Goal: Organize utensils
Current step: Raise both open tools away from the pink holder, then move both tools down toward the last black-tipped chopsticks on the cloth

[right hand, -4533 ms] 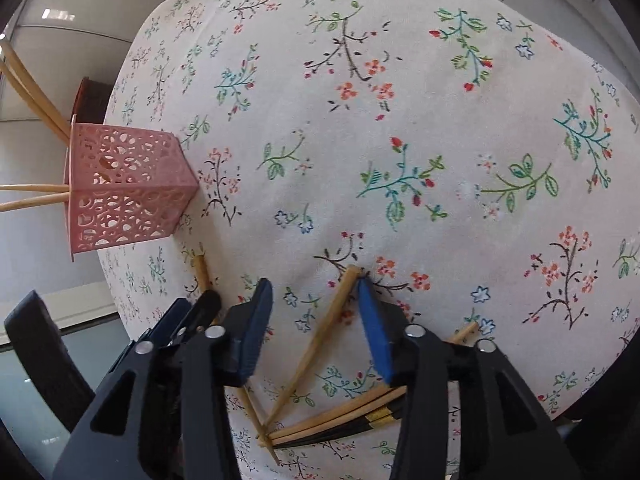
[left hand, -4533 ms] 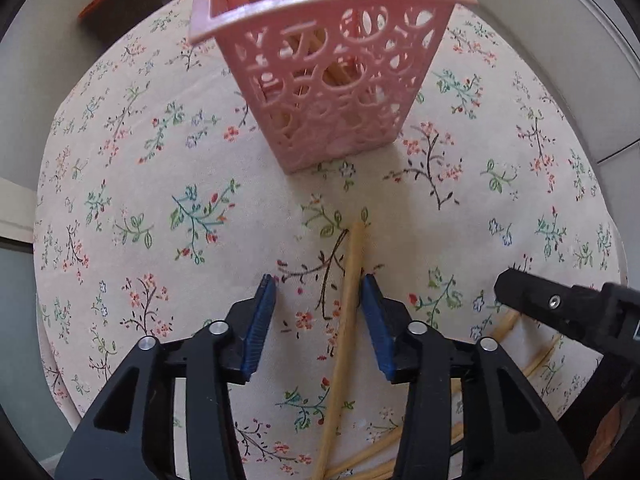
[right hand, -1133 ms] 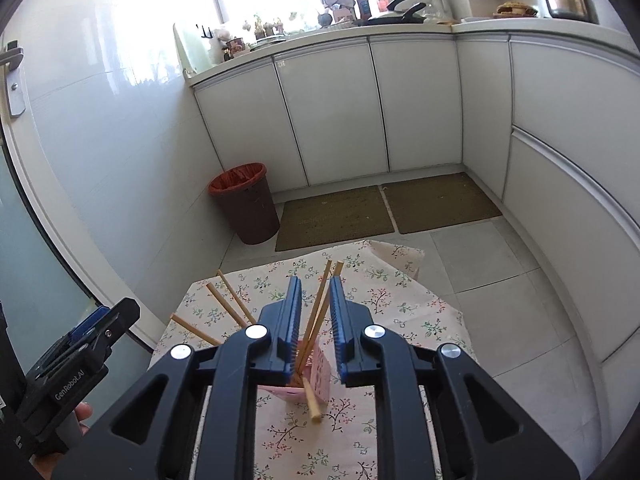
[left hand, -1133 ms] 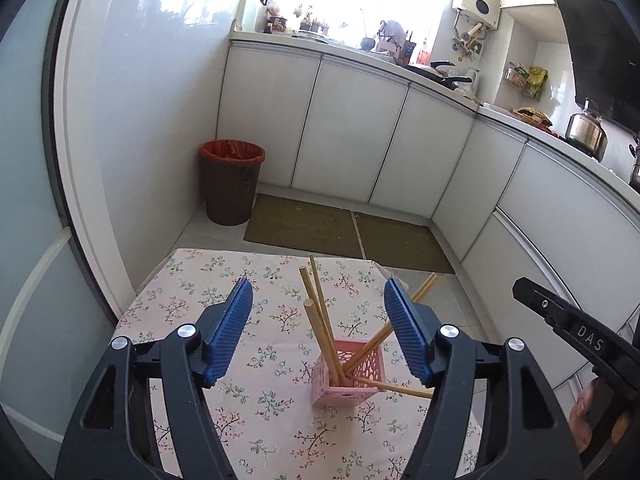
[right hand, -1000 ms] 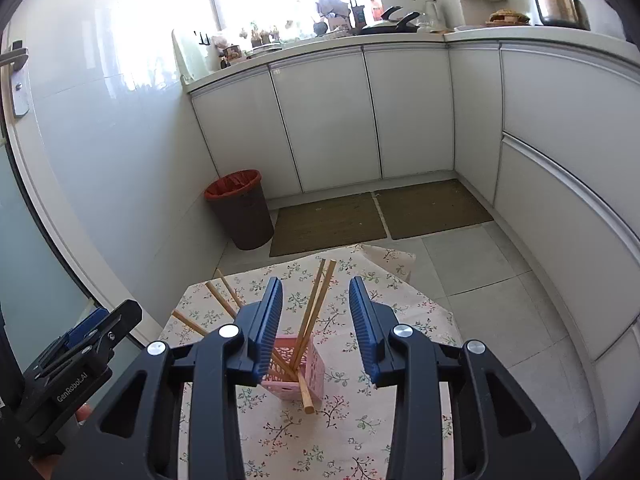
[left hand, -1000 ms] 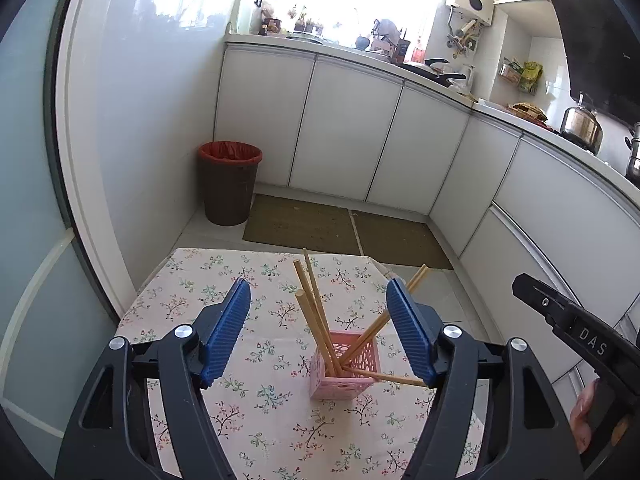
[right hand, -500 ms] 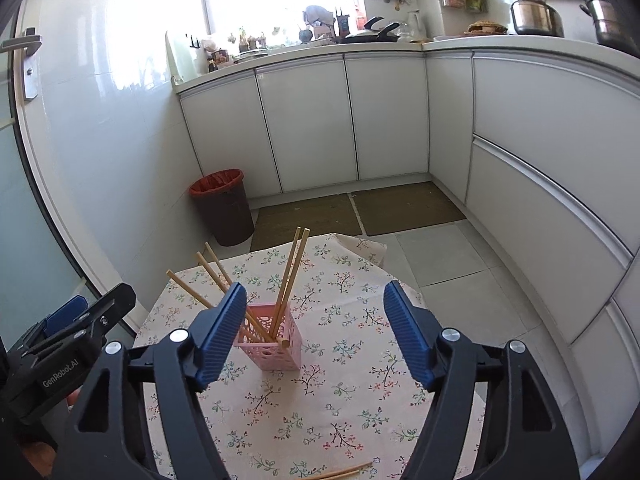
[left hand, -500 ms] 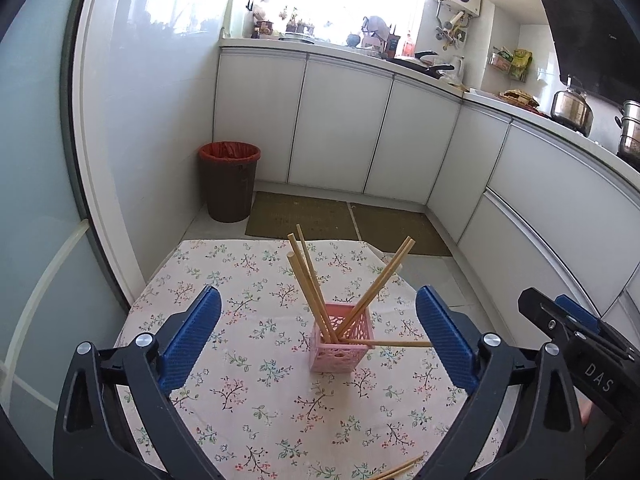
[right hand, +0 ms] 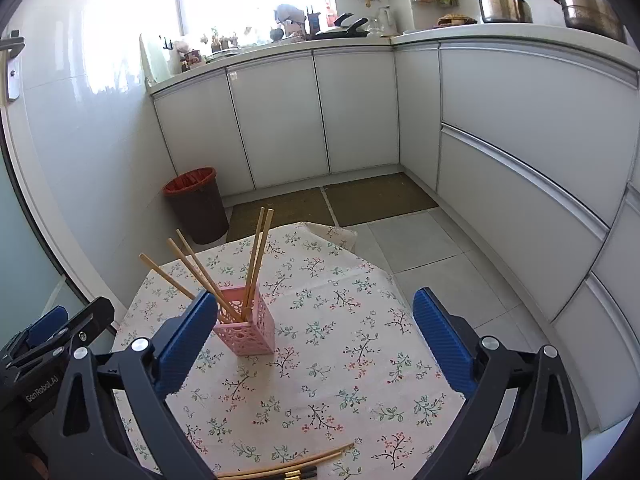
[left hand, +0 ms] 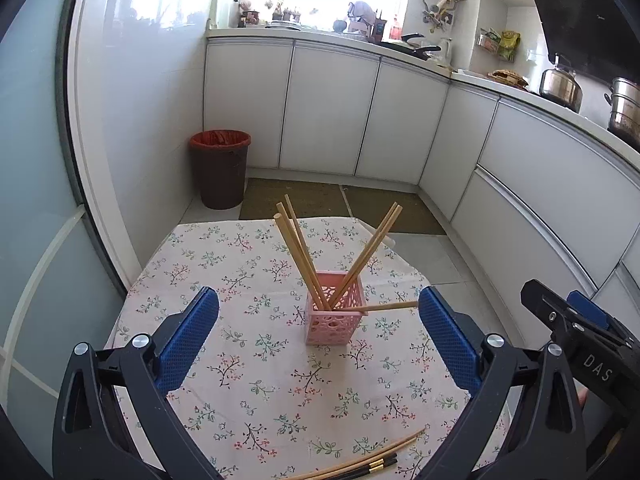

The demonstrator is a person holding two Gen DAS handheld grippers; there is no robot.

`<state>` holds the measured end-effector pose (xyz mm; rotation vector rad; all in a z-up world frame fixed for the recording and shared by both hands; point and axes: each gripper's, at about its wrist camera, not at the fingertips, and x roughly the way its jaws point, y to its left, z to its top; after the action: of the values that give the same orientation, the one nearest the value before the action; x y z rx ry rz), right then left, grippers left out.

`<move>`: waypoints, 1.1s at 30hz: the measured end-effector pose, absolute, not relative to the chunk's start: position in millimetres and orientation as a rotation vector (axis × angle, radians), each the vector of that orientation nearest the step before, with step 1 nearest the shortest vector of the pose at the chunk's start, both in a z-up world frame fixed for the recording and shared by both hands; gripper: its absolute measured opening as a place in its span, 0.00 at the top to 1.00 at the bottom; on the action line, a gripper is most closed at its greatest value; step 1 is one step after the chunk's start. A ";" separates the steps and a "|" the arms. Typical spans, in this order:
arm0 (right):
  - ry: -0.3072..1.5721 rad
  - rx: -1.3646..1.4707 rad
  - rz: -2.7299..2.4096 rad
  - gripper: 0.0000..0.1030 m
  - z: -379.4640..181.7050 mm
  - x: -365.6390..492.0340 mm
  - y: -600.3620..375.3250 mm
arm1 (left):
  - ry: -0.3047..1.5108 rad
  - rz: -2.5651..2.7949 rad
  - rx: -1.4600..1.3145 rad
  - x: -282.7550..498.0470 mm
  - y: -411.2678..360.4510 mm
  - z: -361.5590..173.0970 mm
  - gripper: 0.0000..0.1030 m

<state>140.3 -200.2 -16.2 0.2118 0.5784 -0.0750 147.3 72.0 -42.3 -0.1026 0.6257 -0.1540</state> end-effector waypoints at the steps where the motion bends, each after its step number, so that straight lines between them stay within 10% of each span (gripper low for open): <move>1: 0.584 0.220 -0.081 0.07 -19.2 137.3 -203.5 | 0.641 -0.158 -0.091 148.0 69.9 -46.0 0.07; 12: 0.907 0.355 -0.213 0.07 -110.5 85.6 -253.4 | 1.160 -0.387 0.303 167.7 -4.8 -190.7 0.07; 33: 1.092 0.573 -0.264 0.07 -155.9 71.2 -295.8 | 1.293 -0.469 0.577 190.6 -90.9 -282.7 0.10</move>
<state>71.2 -295.8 -155.9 0.5727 1.0916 -0.2641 190.6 -90.9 -282.7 0.5765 1.2927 -0.4694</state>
